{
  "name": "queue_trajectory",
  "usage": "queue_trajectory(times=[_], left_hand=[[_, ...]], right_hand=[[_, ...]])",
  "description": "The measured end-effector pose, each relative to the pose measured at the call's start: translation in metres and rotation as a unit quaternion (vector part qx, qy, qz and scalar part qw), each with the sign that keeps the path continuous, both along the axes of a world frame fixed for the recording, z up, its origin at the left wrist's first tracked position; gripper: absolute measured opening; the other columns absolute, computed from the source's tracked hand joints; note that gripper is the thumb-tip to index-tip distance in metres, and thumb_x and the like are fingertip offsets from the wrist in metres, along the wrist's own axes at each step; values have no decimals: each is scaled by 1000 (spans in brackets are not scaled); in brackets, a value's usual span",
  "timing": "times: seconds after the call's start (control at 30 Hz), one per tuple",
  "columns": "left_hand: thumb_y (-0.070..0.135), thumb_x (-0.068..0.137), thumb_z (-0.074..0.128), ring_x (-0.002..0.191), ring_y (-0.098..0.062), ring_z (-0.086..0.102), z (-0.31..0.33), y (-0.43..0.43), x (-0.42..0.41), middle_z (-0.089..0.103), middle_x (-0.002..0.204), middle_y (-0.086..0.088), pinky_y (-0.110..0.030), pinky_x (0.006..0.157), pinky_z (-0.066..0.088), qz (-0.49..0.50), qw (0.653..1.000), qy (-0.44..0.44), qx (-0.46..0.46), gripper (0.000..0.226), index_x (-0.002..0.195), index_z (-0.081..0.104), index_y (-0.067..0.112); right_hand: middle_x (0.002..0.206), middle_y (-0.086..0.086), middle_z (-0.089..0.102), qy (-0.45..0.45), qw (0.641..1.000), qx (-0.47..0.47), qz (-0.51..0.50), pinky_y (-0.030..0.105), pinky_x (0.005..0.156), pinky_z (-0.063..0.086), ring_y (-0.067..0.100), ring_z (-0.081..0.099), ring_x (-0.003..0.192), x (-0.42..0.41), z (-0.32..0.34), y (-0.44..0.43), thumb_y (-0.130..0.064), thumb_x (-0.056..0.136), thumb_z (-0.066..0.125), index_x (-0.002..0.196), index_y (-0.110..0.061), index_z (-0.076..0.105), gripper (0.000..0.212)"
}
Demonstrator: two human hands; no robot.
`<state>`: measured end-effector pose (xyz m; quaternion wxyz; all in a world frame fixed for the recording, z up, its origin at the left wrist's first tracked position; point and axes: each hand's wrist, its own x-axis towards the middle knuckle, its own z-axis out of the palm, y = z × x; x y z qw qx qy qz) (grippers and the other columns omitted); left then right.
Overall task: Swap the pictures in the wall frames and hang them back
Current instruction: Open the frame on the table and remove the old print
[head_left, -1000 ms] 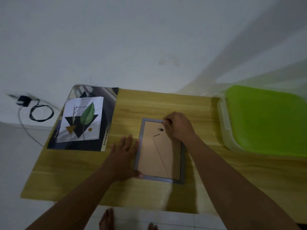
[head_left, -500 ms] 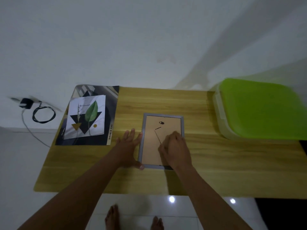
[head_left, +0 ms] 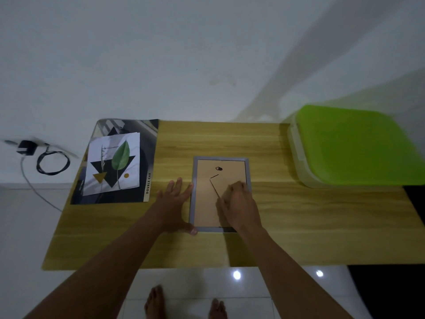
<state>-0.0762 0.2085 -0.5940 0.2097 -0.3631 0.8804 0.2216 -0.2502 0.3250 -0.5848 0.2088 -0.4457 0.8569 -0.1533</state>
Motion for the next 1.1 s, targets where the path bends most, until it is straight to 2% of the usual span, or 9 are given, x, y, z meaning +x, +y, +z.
queue_trajectory(times=[0.07,0.17,0.3,0.37,0.5,0.83,1.03,1.1], left_hand=[[72,57,74,145,-31,-22,0,0,0,-25,158,-7,-55,116,-2,-2,1000,-3,-2,137,151,-17,31],[72,57,74,145,-30,-23,-2,-1,0,-27,158,-5,-56,115,-3,0,1000,-2,1,137,150,-18,33],[73,56,74,144,-30,-25,-5,-2,-1,-30,157,-4,-56,115,-4,-3,1000,-5,1,137,150,-19,34],[71,58,75,143,-30,-26,-5,-2,-2,-30,156,-4,-56,115,-5,-3,1000,-4,1,137,149,-20,34],[70,58,75,143,-30,-28,-7,-4,-1,-31,156,-4,-55,115,-6,-2,1000,-2,9,137,149,-22,35],[72,57,74,141,-27,-31,-10,-4,0,-36,152,-2,-54,115,-7,2,1000,-5,6,138,148,-23,34],[71,57,75,139,-25,-34,-12,-4,0,-39,149,1,-49,113,-11,12,1000,2,17,138,147,-24,36],[70,56,75,139,-24,-34,-11,-4,0,-38,149,1,-48,112,-12,14,1000,5,18,138,147,-24,37]], right_hand=[[115,10,58,63,998,17,13,36,91,49,26,55,110,-3,3,-4,-47,94,56,114,-6,55,46],[111,9,63,122,992,3,13,40,89,48,27,56,107,-17,5,-23,-60,93,46,111,-11,60,54],[123,11,56,113,991,-19,70,43,93,43,30,48,116,-55,-5,-63,-41,97,49,126,-14,57,40],[124,8,55,120,987,-13,105,44,94,38,29,46,118,-71,-10,-79,-35,99,47,126,-19,59,33],[114,4,59,113,985,-21,127,43,94,33,27,47,114,-86,-19,-96,-40,101,48,118,-23,67,31],[91,3,65,61,986,-87,129,41,78,45,25,55,91,-95,-27,-105,-35,95,60,100,-19,76,24],[86,-1,58,56,986,-82,136,38,76,45,25,56,90,-97,-27,-106,-33,96,59,98,-18,75,22],[93,0,57,46,988,-56,139,39,81,45,26,56,96,-95,-20,-102,-35,96,58,104,-17,72,24]])
